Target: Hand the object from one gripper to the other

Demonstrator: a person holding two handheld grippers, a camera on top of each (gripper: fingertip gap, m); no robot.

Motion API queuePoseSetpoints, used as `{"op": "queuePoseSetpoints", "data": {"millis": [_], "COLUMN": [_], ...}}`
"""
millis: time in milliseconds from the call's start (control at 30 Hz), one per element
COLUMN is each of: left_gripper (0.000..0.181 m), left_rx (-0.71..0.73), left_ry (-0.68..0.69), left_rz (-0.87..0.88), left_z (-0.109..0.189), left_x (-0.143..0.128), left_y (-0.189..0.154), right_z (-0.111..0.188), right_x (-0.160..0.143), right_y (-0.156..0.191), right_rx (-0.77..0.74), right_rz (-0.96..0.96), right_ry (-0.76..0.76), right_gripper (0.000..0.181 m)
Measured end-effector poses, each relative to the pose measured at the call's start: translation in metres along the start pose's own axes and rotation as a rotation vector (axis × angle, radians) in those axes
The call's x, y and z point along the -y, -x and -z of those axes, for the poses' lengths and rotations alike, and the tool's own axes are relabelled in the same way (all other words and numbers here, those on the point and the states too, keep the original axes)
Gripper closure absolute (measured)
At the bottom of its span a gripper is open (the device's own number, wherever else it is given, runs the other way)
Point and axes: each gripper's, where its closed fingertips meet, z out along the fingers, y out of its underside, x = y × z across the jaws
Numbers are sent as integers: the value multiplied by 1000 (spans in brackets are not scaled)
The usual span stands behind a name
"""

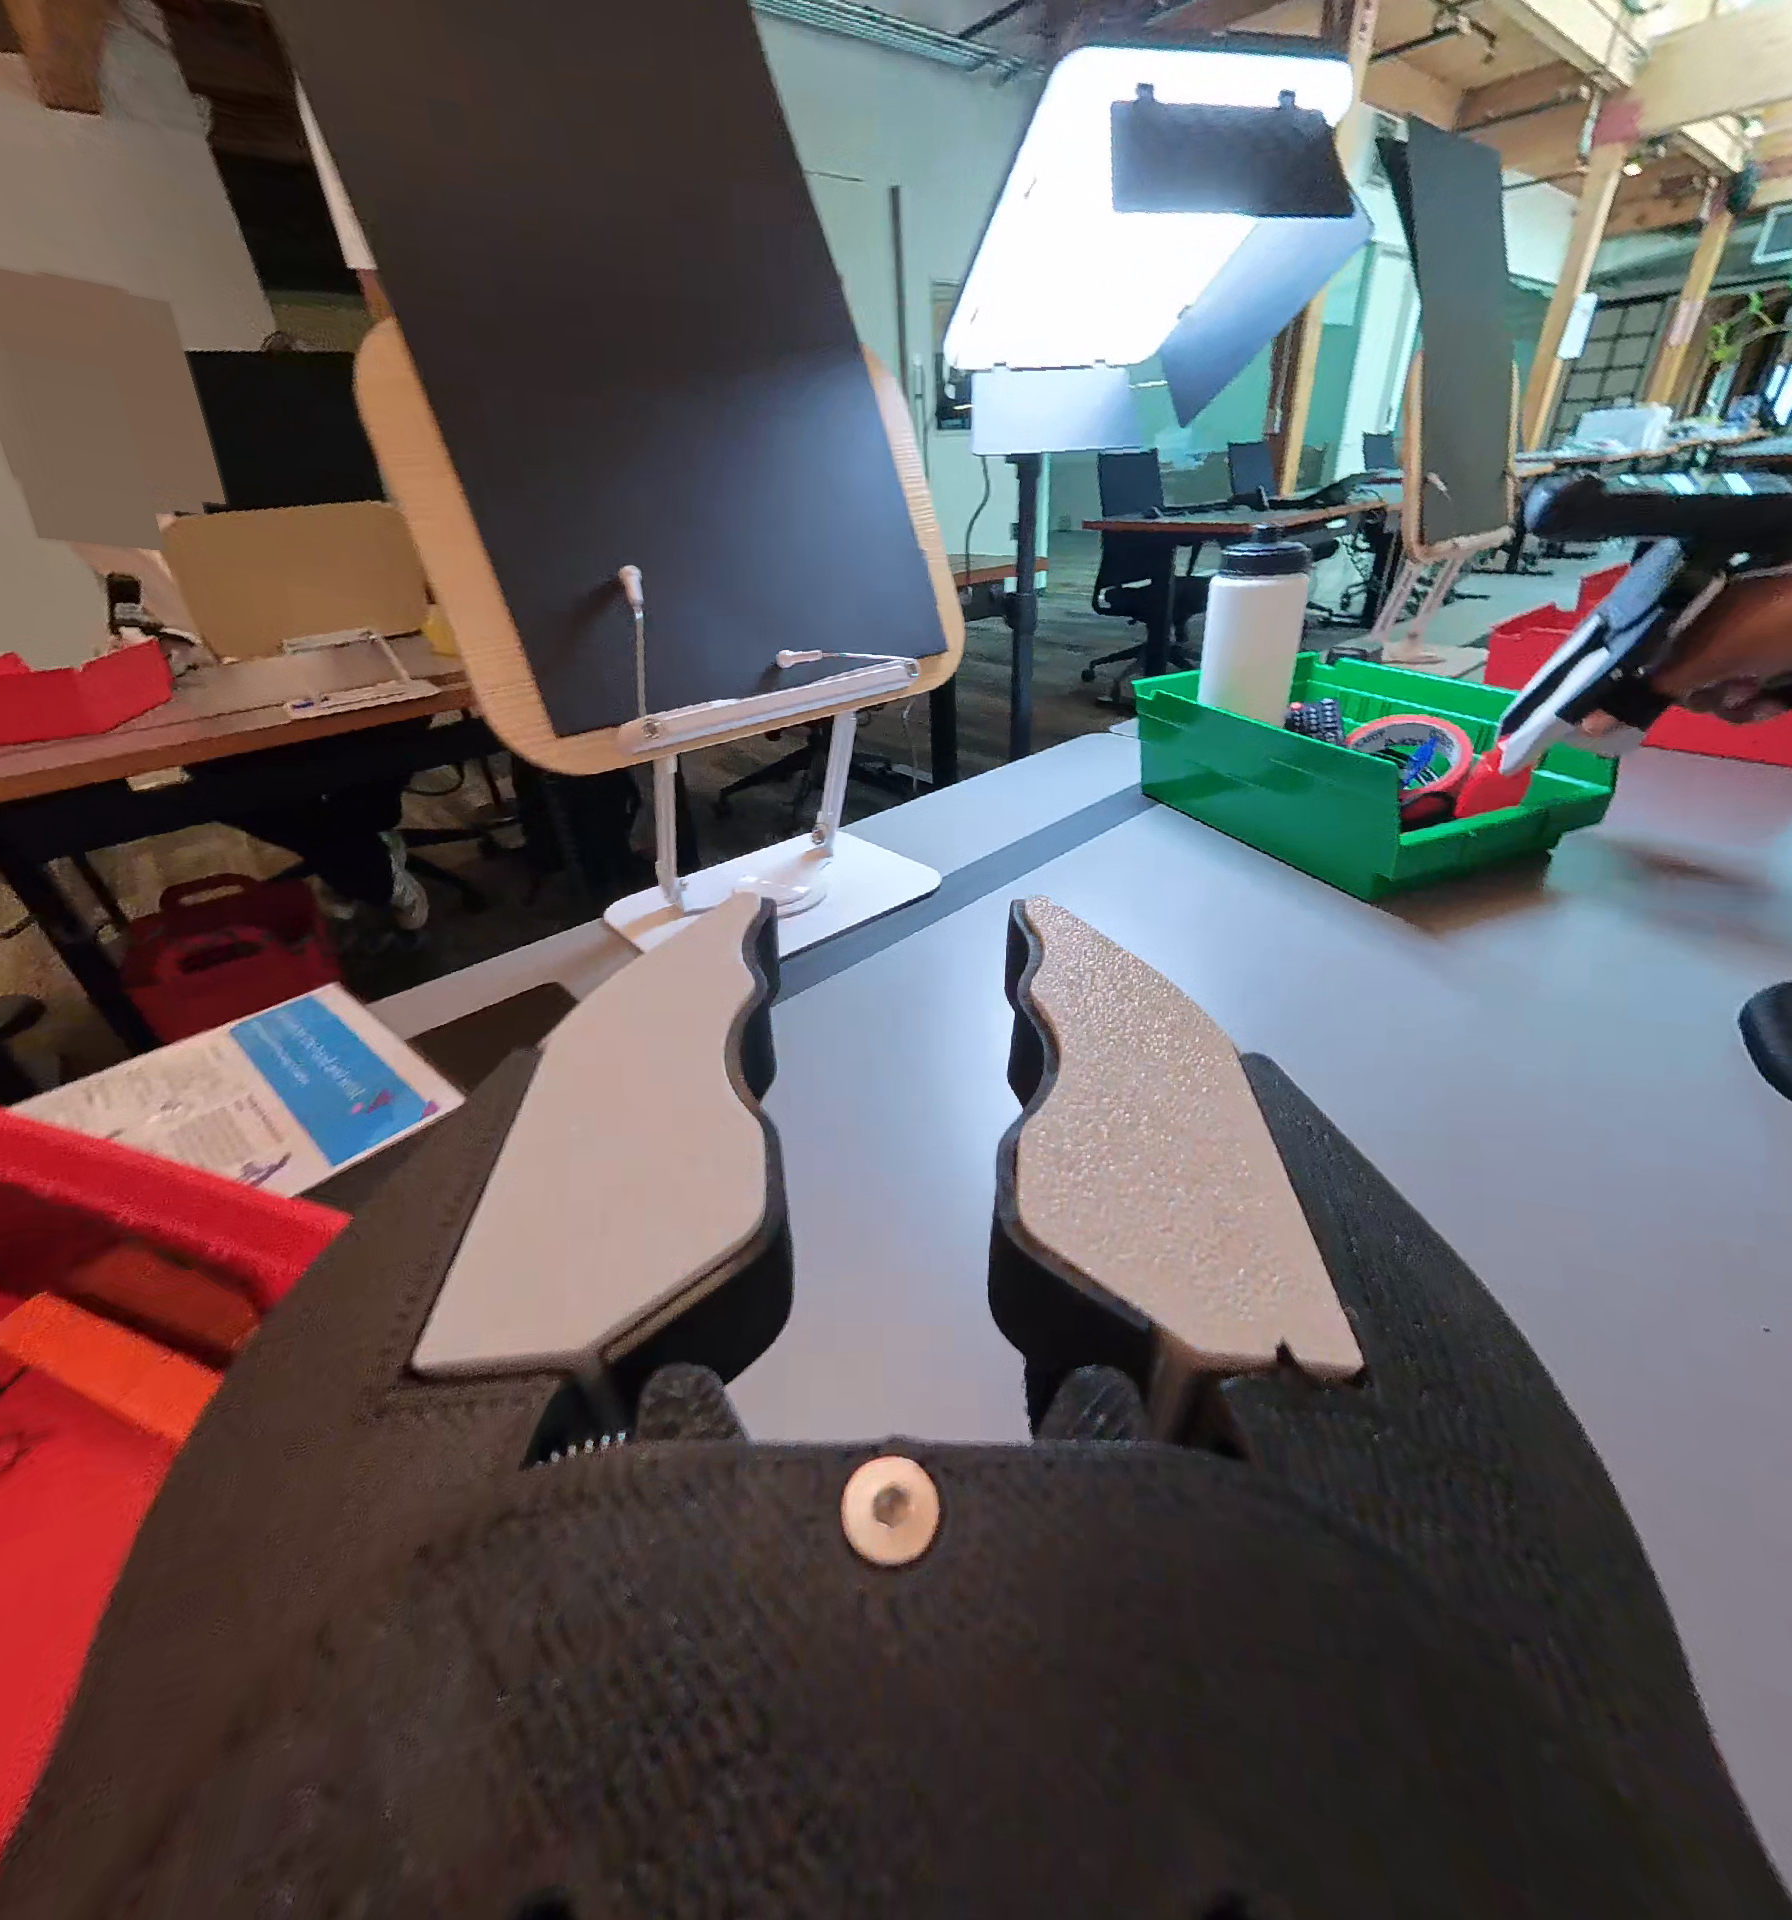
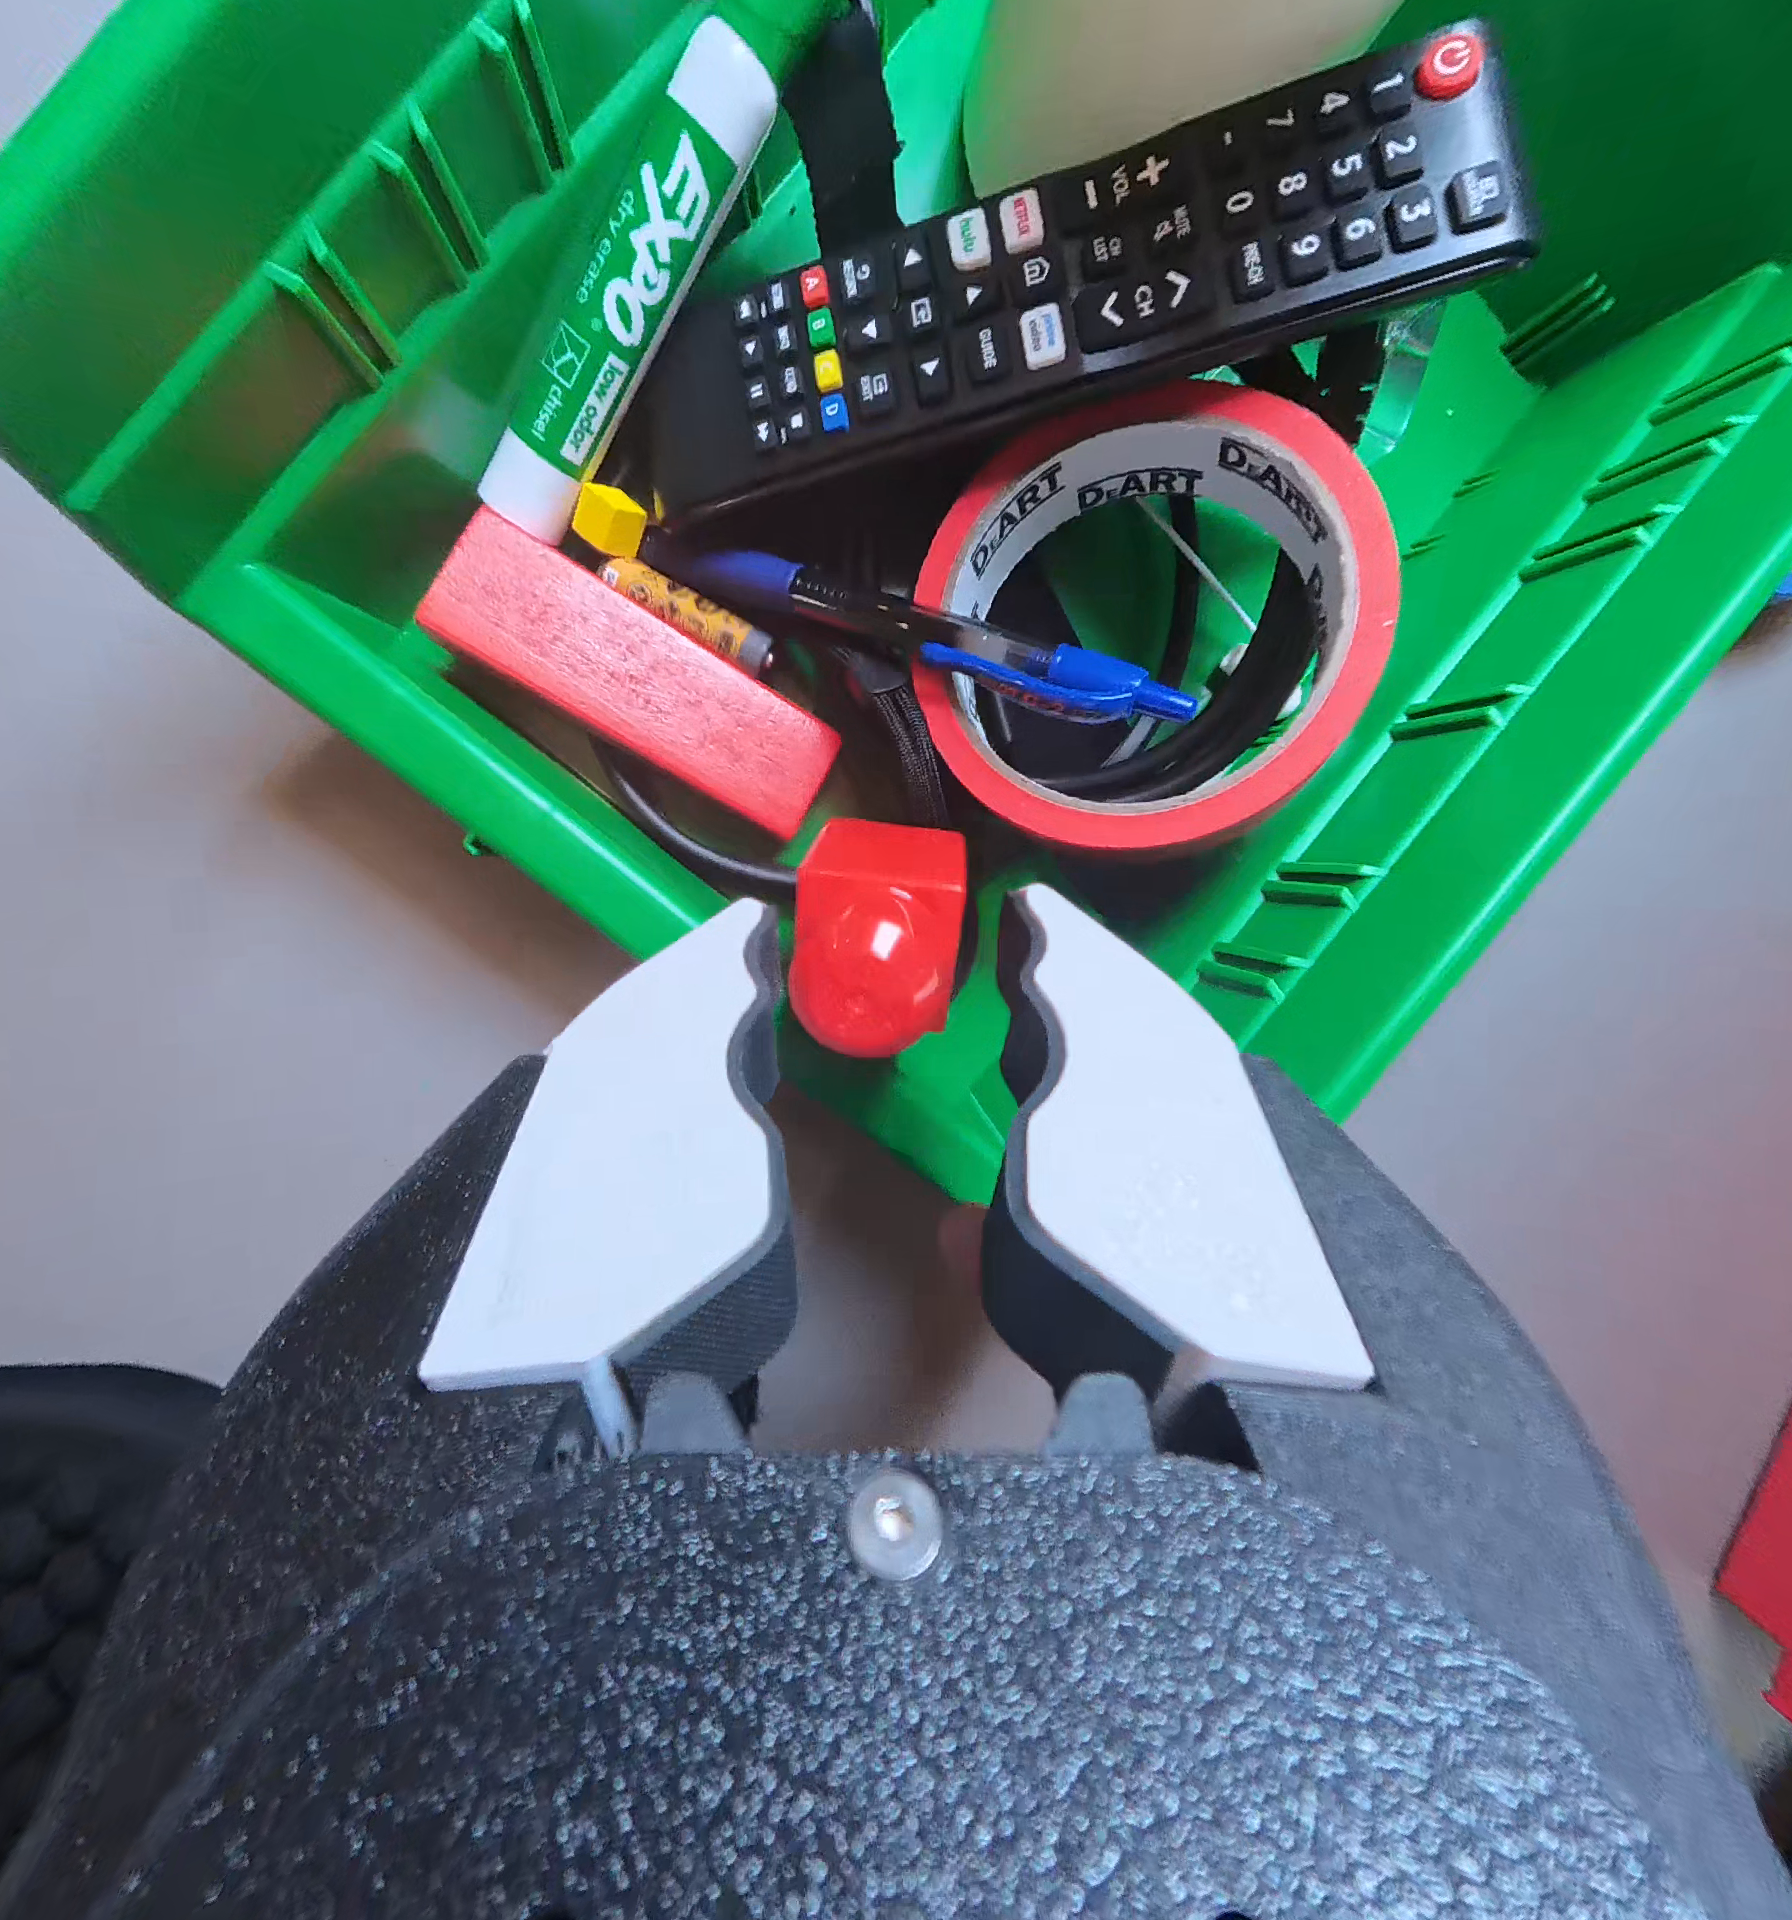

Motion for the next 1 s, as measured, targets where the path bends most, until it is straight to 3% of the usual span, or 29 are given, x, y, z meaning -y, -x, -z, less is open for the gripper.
{"op": "queuePoseSetpoints", "data": {"millis": [33,167,300,433,567,767,1000], "left_gripper": [139,139,140,140,138,139,142], "left_rx": [15,93,190,293,378,424,397], "left_ry": [-3,6,21,78,196,436,646], "left_rz": [17,34,31,58,82,193,579], "left_z": [6,26,43,56,59,33,-15], "left_x": [-1,-7,-7,-5,-6,-35,-117], "left_y": [7,34,64,104,151,223,255], "right_z": [0,19,66,131,175,157,119], "right_x": [2,24,63,83,69,41,29], "right_y": [0,-1,22,101,175,239,266], "right_rx": [-6,-30,20,325,605,723,741], "right_rz": [-5,4,31,109,153,252,296], "right_ry": [-19,-147,-440,-781,-965,-913,-828], "right_gripper": [139,132,136,138,143,144,147]}}
